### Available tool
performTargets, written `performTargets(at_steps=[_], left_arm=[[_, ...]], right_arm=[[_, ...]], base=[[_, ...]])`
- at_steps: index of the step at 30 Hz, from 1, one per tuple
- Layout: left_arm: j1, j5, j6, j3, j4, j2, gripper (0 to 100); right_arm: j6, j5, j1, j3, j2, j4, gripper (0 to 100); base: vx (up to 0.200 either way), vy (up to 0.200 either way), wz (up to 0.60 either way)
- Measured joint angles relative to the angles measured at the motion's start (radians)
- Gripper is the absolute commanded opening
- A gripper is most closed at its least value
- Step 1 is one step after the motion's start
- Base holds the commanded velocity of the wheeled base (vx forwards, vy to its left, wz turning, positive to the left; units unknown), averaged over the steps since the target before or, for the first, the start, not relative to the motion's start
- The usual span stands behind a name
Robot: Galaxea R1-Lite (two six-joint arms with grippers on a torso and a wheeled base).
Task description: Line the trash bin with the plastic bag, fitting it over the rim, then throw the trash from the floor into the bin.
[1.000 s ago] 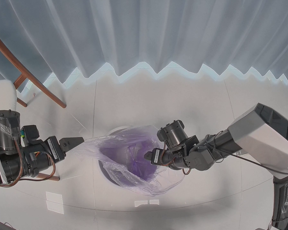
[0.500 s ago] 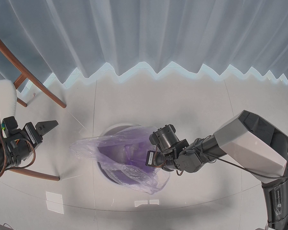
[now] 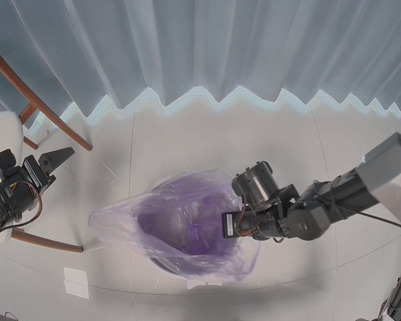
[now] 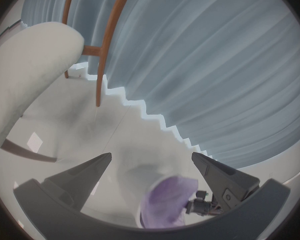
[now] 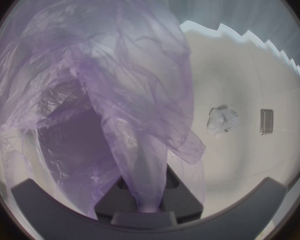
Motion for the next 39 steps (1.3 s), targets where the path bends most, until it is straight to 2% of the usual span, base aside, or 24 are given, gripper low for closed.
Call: performTargets(at_steps=[6,12,14,19,21,25,29,36,39], left_arm=[[-0.041,-0.059,0.007,-0.008,-0.145,-0.007,100],[-0.203,-0.126,0.058,-0.061,-0.185,-0.003,100],[-0.259,-0.133,0.121,-0.076,-0.162,0.006,100],[-0.407,-0.147,0.403,-0.102,-0.086,0.046,100],[-0.479,-0.147,0.486,-0.104,-0.062,0.069,100],[-0.621,-0.135,0.566,-0.101,-0.024,0.129,100],[-0.707,-0.118,0.637,-0.098,-0.007,0.207,100],[-0.749,0.013,0.738,-0.094,0.034,0.306,100],[-0.753,0.054,0.753,-0.093,0.052,0.335,100]], right_arm=[[-0.149,0.023,0.000,0.264,-0.220,0.026,0],[-0.205,0.033,0.001,0.417,-0.366,0.032,0],[-0.211,0.036,0.001,0.434,-0.386,0.031,0],[-0.222,0.037,0.001,0.453,-0.401,0.030,0],[-0.224,0.038,0.003,0.454,-0.396,0.030,0],[-0.227,0.038,0.009,0.454,-0.371,0.029,0],[-0.228,0.037,0.013,0.444,-0.341,0.028,0],[-0.226,0.031,0.007,0.440,-0.302,0.029,0],[-0.226,0.025,0.004,0.438,-0.291,0.030,0]], base=[[0.000,0.000,0.00],[0.000,0.000,0.00],[0.000,0.000,0.00],[0.000,0.000,0.00],[0.000,0.000,0.00],[0.000,0.000,0.00],[0.000,0.000,0.00],[0.000,0.000,0.00],[0.000,0.000,0.00]])
